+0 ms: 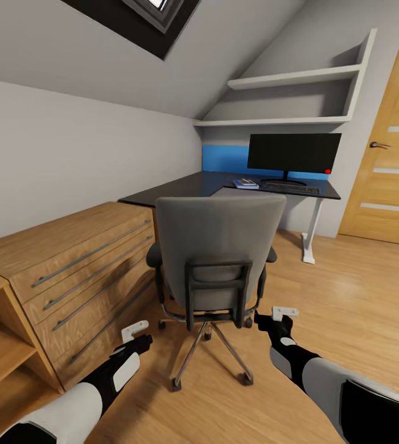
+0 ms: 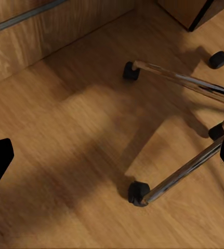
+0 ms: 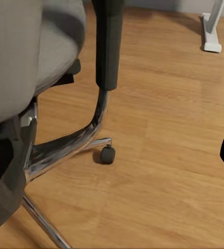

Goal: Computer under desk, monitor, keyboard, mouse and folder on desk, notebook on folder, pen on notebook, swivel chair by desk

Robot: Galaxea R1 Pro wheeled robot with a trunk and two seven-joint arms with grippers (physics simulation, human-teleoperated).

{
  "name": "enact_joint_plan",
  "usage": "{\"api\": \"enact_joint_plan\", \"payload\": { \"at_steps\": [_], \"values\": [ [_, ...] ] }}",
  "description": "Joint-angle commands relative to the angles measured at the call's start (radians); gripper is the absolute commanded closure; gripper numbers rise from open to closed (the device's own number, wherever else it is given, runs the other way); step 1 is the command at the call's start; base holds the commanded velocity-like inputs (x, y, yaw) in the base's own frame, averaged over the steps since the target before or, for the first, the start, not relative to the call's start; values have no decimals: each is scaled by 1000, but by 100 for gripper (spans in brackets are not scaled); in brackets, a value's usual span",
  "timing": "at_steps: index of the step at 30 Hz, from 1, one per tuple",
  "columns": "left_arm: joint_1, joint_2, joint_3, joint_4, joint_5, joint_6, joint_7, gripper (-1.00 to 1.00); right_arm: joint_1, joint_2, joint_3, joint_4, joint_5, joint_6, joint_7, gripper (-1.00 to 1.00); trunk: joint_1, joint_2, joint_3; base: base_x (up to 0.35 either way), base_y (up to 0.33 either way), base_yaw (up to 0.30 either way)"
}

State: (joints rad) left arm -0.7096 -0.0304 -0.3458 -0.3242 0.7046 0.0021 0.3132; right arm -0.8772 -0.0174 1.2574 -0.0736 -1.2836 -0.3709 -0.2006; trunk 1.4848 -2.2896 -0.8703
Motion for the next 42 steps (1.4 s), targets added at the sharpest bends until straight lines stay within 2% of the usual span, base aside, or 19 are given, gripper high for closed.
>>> {"api": "enact_joint_plan", "payload": {
  "at_steps": [1, 6, 9, 11, 12, 14, 15, 18, 24, 28, 34, 42],
  "values": [
    [-1, 1, -9, -1, 7, -1, 7, -100, 0, -1, 8, -3, -5, -1, -8, -100, 0, 0, -1, 161, 0, 0],
    [-1, 6, -9, 7, 11, -8, 8, -100, 0, -3, 8, -2, -5, -3, -8, -100, 0, 0, -1, 87, 0, 0],
    [-1, 13, -9, 42, 12, -50, 7, -100, 0, -4, 7, -2, -5, -3, -8, -100, 0, 0, -1, 27, 0, 0],
    [-1, 15, -9, 75, 11, -99, 5, -100, 0, -4, 7, -2, -5, -3, -8, -100, 0, 0, -1, 16, 0, 0],
    [-1, 16, -9, 110, 11, -159, 2, -100, 0, -5, 7, -1, -5, -3, -8, -100, 0, 0, -1, 9, 0, 0],
    [-1, 16, -9, 144, 10, -219, -4, -100, 0, -6, 7, -1, -5, -3, -8, -100, 0, 0, -1, 6, 0, 0],
    [-1, 16, -10, 176, 10, -271, -16, -100, 0, -7, 7, 0, -5, -3, -8, -100, 0, 0, -1, 4, 0, 0],
    [-1, 14, -15, 237, 10, -344, -57, -100, 0, -9, 7, 0, -5, -3, -8, -100, 0, 0, -1, 2, 0, 0],
    [-1, 15, -18, 285, 13, -429, -151, -100, 0, -11, 7, 0, -5, -3, -8, -100, 0, 0, -1, 0, 0, 0],
    [-1, 16, -19, 295, 13, -467, -195, -100, 0, -11, 7, 1, -5, -3, -8, -100, 0, 0, -1, 0, 0, 0],
    [0, 13, -20, 302, 13, -495, -224, -100, 0, -12, 7, 1, -5, -3, -8, -100, 0, 0, -1, 0, 0, 0],
    [0, 15, -20, 303, 13, -499, -227, -100, 0, -12, 8, 1, -5, -3, -8, -100, 0, 0, -1, 110, 0, 0]
  ]
}}
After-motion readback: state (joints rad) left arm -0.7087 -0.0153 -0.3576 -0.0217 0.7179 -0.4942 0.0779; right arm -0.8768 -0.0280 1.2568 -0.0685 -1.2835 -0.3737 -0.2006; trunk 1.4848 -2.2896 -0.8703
